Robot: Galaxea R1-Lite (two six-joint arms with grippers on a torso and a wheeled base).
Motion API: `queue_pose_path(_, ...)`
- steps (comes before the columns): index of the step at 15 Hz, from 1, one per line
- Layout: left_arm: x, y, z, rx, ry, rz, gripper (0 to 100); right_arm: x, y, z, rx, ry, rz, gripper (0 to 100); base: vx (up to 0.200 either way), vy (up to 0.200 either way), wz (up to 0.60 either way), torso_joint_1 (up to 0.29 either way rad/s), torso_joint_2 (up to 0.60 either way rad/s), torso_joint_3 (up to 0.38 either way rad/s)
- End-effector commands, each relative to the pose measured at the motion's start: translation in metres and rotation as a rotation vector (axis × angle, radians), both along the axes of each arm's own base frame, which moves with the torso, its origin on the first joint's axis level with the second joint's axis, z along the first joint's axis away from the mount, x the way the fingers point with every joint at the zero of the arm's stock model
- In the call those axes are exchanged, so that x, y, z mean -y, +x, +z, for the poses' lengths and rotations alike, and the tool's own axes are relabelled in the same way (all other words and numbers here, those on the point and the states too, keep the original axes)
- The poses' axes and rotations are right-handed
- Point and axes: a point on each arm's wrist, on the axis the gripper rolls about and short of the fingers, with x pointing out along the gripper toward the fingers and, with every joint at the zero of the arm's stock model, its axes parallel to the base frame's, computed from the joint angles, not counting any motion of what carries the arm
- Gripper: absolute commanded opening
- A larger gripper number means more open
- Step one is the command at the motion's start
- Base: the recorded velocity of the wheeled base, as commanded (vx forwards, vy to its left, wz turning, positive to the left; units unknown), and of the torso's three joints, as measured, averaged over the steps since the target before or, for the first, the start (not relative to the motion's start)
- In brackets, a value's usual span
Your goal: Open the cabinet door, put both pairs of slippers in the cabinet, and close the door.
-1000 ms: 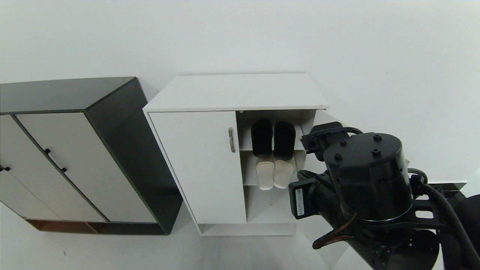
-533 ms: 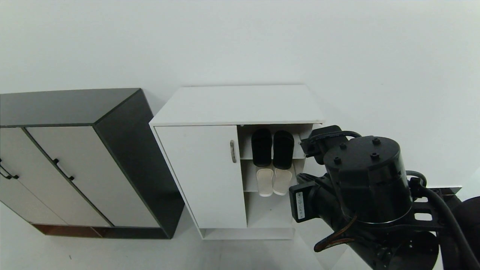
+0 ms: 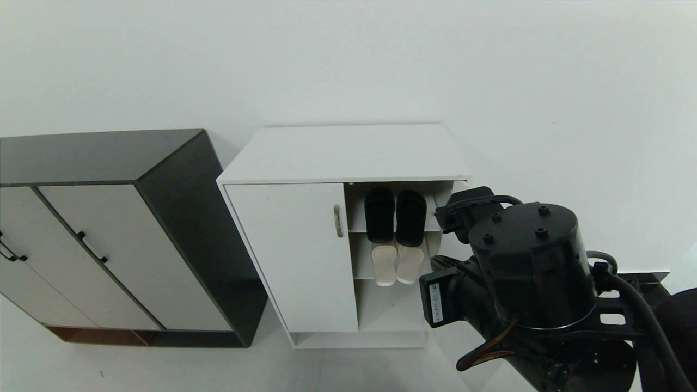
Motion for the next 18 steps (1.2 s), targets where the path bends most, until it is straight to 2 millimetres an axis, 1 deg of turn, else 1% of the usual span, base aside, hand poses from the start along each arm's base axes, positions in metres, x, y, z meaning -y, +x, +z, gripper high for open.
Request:
queue_pose_path(1,0.0,0.0,0.0,-0.002,0.0,0.0,0,0.001,0.001,0.0,0.001,0.0,-0.003,0,0.0,0.0,-0.6,-0.002,0.0,0.002)
queue_pose_path(2,0.0,0.0,0.0,-0.002,0.0,0.0,0,0.001,0.001,0.0,0.001,0.0,-0.004,0,0.0,0.0,-0.6,-0.002,-0.01,-0.002)
queue_pose_path(4,0.0,0.0,0.0,-0.002,0.0,0.0,0,0.009,0.011,0.002,0.007,-0.007,-0.045,0,0.0,0.0,-0.6,0.017,0.0,0.002)
queue_pose_path(5,0.0,0.0,0.0,-0.002,0.0,0.0,0,0.012,0.015,0.003,0.013,0.0,-0.061,0,0.0,0.0,0.0,0.0,0.0,0.0)
queue_pose_path(8,0.0,0.0,0.0,0.0,0.0,0.0,0,0.039,0.053,0.008,0.059,-0.002,-0.198,0,0.0,0.0,0.0,0.0,0.0,0.0)
queue_pose_path(9,0.0,0.0,0.0,-0.002,0.0,0.0,0,0.045,0.065,0.007,0.068,0.013,-0.209,0,0.0,0.0,0.0,0.0,0.0,0.0)
queue_pose_path(11,0.0,0.0,0.0,-0.002,-0.002,0.0,0,0.059,0.093,-0.001,0.059,0.035,-0.233,0,0.0,0.0,0.0,0.0,0.0,0.0)
queue_pose_path(13,0.0,0.0,0.0,-0.002,-0.002,0.0,0,0.065,0.123,-0.012,0.074,0.072,-0.245,0,0.0,0.0,0.0,0.0,0.0,0.0)
queue_pose_path(14,0.0,0.0,0.0,-0.002,-0.002,0.0,0,0.068,0.132,-0.016,0.073,0.073,-0.256,0,0.0,0.0,0.0,0.0,0.0,0.0)
queue_pose_path(15,0.0,0.0,0.0,-0.002,-0.002,0.0,0,0.071,0.153,-0.029,0.062,0.067,-0.286,0,0.0,0.0,0.0,0.0,0.0,0.0)
queue_pose_path(16,0.0,0.0,0.0,-0.002,-0.002,0.0,0,0.072,0.163,-0.035,0.055,0.065,-0.296,0,0.0,0.0,0.0,0.0,0.0,0.0)
queue_pose_path(18,0.0,0.0,0.0,-0.002,-0.002,0.0,0,0.077,0.179,-0.04,0.051,0.069,-0.32,0,0.0,0.0,0.0,0.0,0.0,0.0)
